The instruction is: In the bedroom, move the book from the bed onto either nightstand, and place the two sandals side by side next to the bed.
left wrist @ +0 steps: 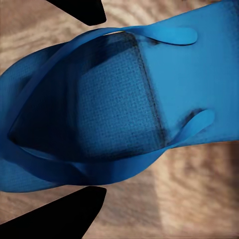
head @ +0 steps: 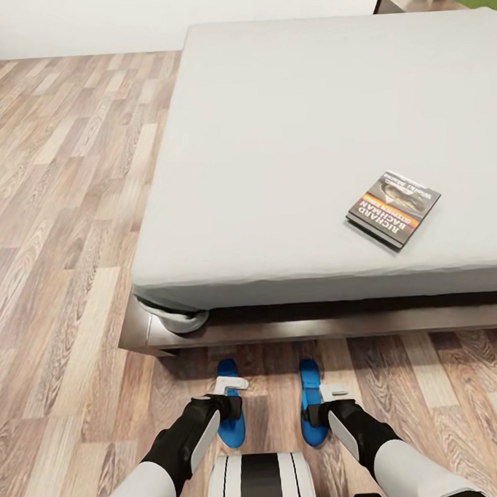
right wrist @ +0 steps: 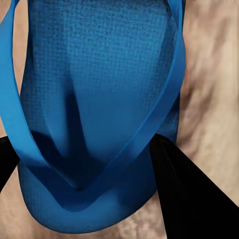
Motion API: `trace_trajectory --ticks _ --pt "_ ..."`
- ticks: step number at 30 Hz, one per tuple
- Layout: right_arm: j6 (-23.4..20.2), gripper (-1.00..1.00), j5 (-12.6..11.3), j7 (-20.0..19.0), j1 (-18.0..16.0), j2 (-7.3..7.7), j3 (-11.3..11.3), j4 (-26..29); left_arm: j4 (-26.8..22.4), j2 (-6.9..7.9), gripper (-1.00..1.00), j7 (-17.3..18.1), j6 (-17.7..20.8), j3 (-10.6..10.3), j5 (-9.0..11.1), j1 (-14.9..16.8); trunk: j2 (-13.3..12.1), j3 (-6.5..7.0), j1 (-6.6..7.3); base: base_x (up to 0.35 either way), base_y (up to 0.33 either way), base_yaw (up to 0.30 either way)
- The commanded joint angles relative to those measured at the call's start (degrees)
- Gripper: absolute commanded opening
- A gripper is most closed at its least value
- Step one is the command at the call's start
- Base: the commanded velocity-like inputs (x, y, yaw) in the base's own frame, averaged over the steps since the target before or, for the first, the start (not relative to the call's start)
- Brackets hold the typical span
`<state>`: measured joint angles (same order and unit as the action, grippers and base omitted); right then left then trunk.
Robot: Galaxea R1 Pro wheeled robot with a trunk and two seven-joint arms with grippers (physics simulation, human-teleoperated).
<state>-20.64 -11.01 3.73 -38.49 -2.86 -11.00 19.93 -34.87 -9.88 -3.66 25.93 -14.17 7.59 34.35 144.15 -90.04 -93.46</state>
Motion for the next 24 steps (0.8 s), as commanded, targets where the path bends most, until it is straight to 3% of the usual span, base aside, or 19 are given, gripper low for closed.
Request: trace_trajectory --ticks 1,17,18,24 --pt "-0.3 -1.0 -0.6 0.4 0.0 0.04 -0.5 0.1 -0.1 0.04 -1.0 -0.4 0.3 -0.2 0.6 0.0 0.0 -0.03 0.01 0.009 0.0 0.0" --pt "-0.3 -1.0 -0.6 0.4 0.0 0.05 -0.5 0.1 -0.1 0.04 -1.0 -0.4 0.3 -0.2 0.6 0.0 0.0 -0.03 0.01 0.077 0.0 0.0" --pt "-0.3 1.0 -0.6 0.4 0.0 0.01 -0.5 0.1 -0.1 0.04 -1.0 -0.4 0.3 -0.2 0.6 0.0 0.0 -0.03 0.01 0.001 0.0 0.0" --pt "-0.5 1.0 -0.6 0.4 0.0 0.05 -0.5 0.1 -0.1 0.04 -1.0 -0.4 0.3 -0.2 0.6 0.0 0.0 -0.03 0.01 0.0 0.0 0.0"
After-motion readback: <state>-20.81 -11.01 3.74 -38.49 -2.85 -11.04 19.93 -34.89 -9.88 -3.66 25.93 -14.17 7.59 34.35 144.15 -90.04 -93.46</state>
